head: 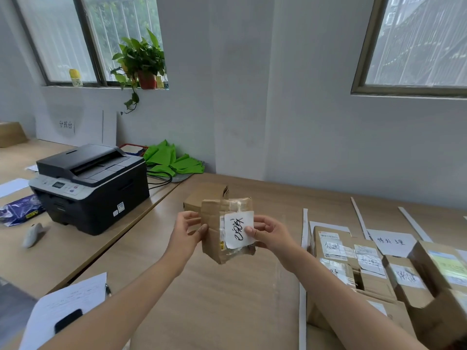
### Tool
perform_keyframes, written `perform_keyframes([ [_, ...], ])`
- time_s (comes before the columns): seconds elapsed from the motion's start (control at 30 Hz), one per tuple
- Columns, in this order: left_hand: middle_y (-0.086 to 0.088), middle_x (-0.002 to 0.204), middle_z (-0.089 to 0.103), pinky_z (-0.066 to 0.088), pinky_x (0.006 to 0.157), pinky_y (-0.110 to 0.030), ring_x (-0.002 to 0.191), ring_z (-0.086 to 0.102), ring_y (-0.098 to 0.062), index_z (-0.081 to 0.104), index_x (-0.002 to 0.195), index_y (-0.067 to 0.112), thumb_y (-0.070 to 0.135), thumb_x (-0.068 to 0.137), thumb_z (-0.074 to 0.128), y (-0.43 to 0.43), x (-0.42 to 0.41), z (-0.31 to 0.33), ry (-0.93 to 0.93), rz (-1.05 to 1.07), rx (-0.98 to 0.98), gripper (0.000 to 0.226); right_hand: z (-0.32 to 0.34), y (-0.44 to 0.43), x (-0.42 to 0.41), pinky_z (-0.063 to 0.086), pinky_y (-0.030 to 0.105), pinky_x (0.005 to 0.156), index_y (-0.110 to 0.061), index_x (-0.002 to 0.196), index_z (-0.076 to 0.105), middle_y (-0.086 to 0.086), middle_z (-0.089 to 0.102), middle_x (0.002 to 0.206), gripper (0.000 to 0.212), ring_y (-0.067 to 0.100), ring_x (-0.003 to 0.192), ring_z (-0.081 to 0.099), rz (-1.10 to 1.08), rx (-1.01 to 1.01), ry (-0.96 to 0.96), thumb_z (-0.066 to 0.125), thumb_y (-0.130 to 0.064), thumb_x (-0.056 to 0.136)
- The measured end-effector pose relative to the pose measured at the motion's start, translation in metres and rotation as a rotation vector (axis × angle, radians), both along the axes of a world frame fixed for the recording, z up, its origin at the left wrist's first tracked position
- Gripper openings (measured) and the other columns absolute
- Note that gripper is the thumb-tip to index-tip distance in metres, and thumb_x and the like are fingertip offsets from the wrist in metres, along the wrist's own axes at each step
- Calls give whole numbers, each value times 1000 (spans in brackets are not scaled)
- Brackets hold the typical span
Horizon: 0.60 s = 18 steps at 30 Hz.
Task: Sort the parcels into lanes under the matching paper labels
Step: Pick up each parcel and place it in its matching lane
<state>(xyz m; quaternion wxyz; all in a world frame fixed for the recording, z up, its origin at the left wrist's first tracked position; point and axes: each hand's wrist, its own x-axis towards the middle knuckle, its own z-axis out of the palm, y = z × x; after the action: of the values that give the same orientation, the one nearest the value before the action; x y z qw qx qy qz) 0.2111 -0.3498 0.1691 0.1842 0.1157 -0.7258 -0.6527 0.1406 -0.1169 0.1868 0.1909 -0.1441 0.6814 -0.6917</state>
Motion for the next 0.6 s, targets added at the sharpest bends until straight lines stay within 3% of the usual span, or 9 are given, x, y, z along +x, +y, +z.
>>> perform_keyframes([
  [0.13,-10,114,67,55,95,-42,110,66,-31,60,113,11,19,96,63,6,-2,-1,-49,-2,24,19,3,-5,9,59,44,87,-3,118,61,13,76,105,38,32,98,73,-13,-51,-58,76,-16,85],
  [0.27,-9,119,67,54,98,-37,113,65,-22,58,120,11,42,88,63,25,9,4,-76,-95,106,44,5,2,19,59,47,86,-6,119,60,14,76,104,46,27,92,73,-71,-85,-81,78,-26,82],
  [0.37,-6,124,66,53,100,-35,114,65,-19,54,125,13,46,89,61,44,20,3,-120,-180,168,50,5,15,30,60,35,72,-9,116,58,9,76,104,38,20,89,74,-95,-91,-109,74,-27,87],
  [0.5,11,135,57,57,92,-43,116,63,-14,42,137,38,70,74,68,59,30,7,-246,-453,150,76,2,34,46,62,35,77,-5,117,50,13,67,116,48,26,100,70,-134,-32,-189,74,-35,87],
  [0.6,11,138,53,59,84,-35,115,64,-14,35,139,52,57,70,81,70,31,8,-294,-601,6,83,0,46,59,61,33,68,-11,128,40,11,61,120,59,24,89,73,-171,-29,-231,75,-34,86],
])
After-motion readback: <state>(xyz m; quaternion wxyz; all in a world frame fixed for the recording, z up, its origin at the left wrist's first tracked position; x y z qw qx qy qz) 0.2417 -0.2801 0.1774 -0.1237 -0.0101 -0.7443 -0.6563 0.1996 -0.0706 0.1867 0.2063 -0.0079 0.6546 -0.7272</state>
